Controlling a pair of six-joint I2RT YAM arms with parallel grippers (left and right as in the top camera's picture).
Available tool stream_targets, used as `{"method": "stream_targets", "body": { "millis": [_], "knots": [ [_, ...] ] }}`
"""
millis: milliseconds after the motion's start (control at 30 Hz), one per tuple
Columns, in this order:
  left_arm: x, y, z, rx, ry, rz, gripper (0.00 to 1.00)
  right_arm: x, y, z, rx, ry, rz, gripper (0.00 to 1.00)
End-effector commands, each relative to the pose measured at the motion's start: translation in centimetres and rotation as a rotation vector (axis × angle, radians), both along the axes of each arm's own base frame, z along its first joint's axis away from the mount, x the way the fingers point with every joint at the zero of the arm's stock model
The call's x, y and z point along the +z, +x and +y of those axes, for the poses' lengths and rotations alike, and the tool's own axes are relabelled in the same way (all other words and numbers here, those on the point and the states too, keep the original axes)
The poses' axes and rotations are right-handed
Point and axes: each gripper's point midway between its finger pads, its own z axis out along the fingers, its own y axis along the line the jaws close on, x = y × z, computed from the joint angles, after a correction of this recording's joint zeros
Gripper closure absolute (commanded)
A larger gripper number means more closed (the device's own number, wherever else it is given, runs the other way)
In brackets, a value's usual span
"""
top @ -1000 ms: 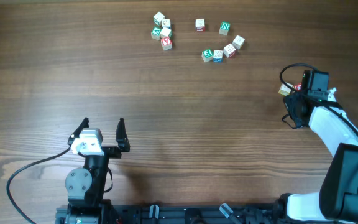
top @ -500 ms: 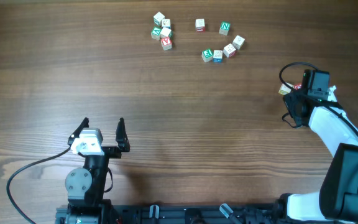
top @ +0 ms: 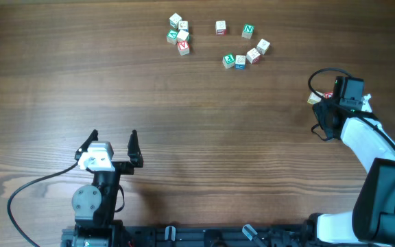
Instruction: Form a circle
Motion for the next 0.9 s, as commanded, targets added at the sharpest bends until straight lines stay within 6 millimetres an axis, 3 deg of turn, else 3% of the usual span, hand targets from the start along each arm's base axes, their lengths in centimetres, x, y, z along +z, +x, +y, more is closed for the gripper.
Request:
{"method": "stream_targets", "body": {
  "millis": [0,100,200,300,400,433,567,667,767,867],
  "knots": [
    [-0.1,0.0,-0.4,-0.020,-0.008,-0.001,0.00,-0.7,-0.3,0.2,0.018,0.004,0.021,0.96],
    [-0.1,0.0,-0.4,-0.020,-0.008,-0.001,0.00,-0.9,-1.2,0.2,-0.037,0.025,0.048,0.96],
    [-0.1,0.0,-0.4,-0.020,-0.008,-0.001,0.00,1.2,-3.1,-0.8,-0.136,-0.017,0.056,0.96],
    [-0.1,0.0,-0.4,-0.020,-0.008,-0.001,0.00,6.0,-2.9,-1.8,-0.111,-0.102,-0.045,0.96],
    [-0.1,0.0,-0.4,-0.020,-0.008,-0.001,0.00,13.4,-1.2,-2.6,0.036,-0.270,-0.229,0.96],
    [-0.1,0.0,-0.4,-0.020,-0.008,-0.001,0.00,14.5,-1.2,-2.7,0.045,-0.287,-0.257,0.95],
    [-0.1,0.0,-0.4,-0.020,-0.008,-0.001,0.00,15.2,0.3,-2.8,0.082,-0.301,-0.312,0.96],
    [-0.1,0.0,-0.4,-0.020,-0.008,-0.001,0.00,16.5,4.5,-0.5,0.410,-0.388,-0.407,0.96],
    [-0.1,0.0,-0.4,-0.020,-0.008,-0.001,0.00,14.1,6.5,-1.5,0.339,-0.367,-0.401,0.95],
    [-0.1,0.0,-0.4,-0.020,-0.008,-0.001,0.00,10.9,9.4,0.4,0.464,-0.292,-0.432,0.95]
  ]
}}
